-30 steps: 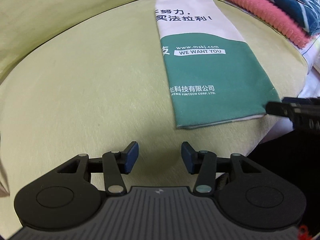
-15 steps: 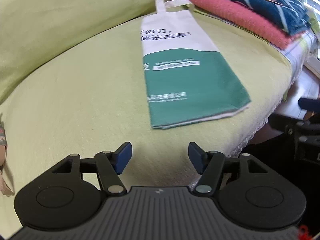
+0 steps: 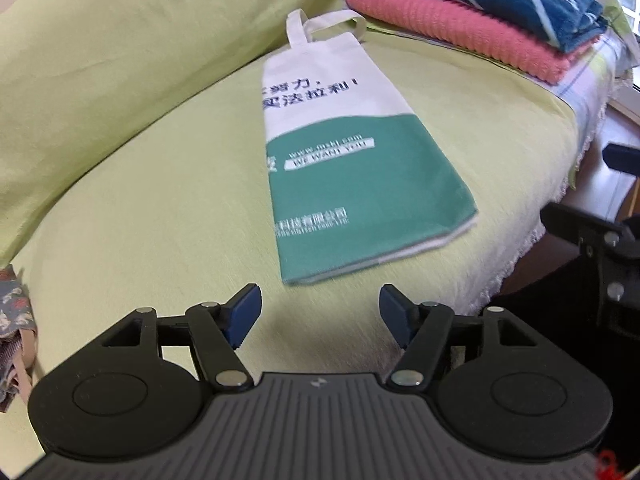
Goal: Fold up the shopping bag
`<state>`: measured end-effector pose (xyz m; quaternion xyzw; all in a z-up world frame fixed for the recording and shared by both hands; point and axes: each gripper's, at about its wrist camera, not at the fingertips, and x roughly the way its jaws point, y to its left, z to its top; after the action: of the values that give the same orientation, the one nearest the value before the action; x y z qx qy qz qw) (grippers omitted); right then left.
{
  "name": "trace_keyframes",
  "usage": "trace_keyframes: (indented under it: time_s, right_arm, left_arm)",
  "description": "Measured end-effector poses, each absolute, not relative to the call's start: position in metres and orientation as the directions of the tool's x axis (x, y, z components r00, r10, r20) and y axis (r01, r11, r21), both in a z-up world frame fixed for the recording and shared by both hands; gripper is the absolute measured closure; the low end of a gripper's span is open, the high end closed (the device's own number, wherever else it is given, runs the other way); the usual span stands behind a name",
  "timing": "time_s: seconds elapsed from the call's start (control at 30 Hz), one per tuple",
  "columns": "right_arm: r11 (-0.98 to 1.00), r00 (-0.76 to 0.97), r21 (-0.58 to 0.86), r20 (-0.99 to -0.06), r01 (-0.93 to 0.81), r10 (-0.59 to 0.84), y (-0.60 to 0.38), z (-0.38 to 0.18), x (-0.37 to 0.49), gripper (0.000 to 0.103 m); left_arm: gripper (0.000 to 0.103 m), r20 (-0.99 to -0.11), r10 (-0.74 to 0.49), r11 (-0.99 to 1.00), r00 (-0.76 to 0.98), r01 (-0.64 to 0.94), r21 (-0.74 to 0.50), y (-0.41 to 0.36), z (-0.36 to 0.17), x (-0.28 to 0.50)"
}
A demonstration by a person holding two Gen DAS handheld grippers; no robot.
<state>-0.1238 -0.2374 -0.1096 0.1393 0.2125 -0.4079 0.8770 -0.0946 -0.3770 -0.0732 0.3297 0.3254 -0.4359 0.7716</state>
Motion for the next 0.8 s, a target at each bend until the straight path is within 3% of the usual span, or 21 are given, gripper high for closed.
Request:
trace_keyframes:
  time_s: [0.23,0.33,0.43,0.53,0.67,0.8]
  right_arm:
    - [0.645,0.592,0.027,-0.429,0.764,-0.683,-0.247,-0.102,-0.128,0.023]
    - [0.674,0.598,-0.099,-0.382,0.732,-0.705,-0.238,-0.101,-0.123,0.019]
    - [0.69,0.594,-0.298,-0.356,0.66,-0.721,-0.223,-0.109,-0.107,0.019]
    - [0.686,0.606,-0.513,-0.346,0.516,-0.716,-0.206,-0.125,-0.085,0.02]
    - [0.652,0.62,-0.702,-0.383,0.286,-0.685,-0.195,-0.155,-0.058,0.023]
    - [0.625,0.63,-0.769,-0.419,0.138,-0.654,-0.199,-0.179,-0.043,0.031]
  left_arm:
    - [0.035,-0.741,-0.55,0.347,0.385,0.912,0.217,-0.388,-0.063,-0.089]
    - [0.035,-0.671,-0.619,0.178,0.408,0.905,0.387,-0.379,-0.07,-0.096]
    - [0.035,-0.601,-0.663,-0.037,0.447,0.782,0.622,-0.366,-0.091,-0.1]
    - [0.035,-0.555,-0.701,-0.224,0.448,0.6,0.768,-0.353,-0.118,-0.096]
    - [0.035,-0.531,-0.743,-0.392,0.408,0.378,0.839,-0.34,-0.149,-0.091]
    - [0.034,-0.532,-0.757,-0.477,0.38,0.236,0.847,-0.333,-0.177,-0.086]
